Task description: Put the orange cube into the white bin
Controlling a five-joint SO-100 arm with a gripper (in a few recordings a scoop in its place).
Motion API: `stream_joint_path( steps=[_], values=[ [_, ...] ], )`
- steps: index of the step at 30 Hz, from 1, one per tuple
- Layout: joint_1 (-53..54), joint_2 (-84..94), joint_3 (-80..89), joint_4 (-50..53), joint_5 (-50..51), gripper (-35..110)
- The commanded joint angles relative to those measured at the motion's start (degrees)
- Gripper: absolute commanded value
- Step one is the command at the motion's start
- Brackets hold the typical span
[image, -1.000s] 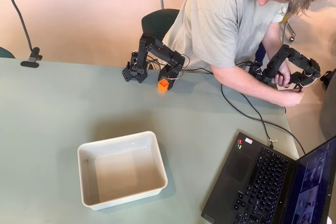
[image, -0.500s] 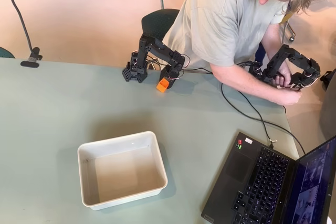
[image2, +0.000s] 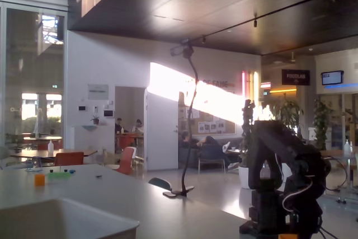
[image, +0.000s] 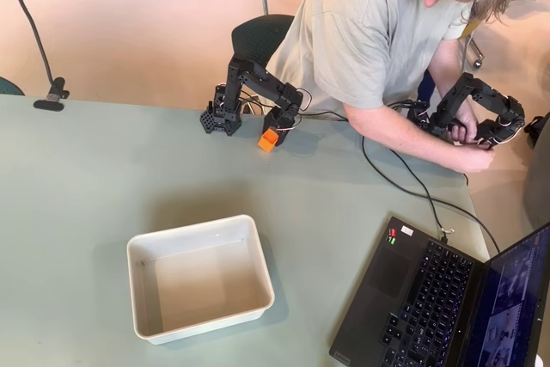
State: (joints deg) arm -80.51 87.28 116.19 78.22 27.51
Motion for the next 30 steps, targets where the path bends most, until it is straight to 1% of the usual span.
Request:
stream_joint_path(
  steps=[1,5,12,18,30],
  values=[
    [2.29,0.97,-1.32,-0.97,-0.26,14],
    [6.42,3.52,-1.93,-1.05,-0.88,14],
    [14.33,7.38,-9.84,0.88,-0.97,13],
    [19.16,10.37,-16.17,1.76,-5.01,13],
    [28.12,13.8,-33.93,1.76,-6.15,13]
  ],
)
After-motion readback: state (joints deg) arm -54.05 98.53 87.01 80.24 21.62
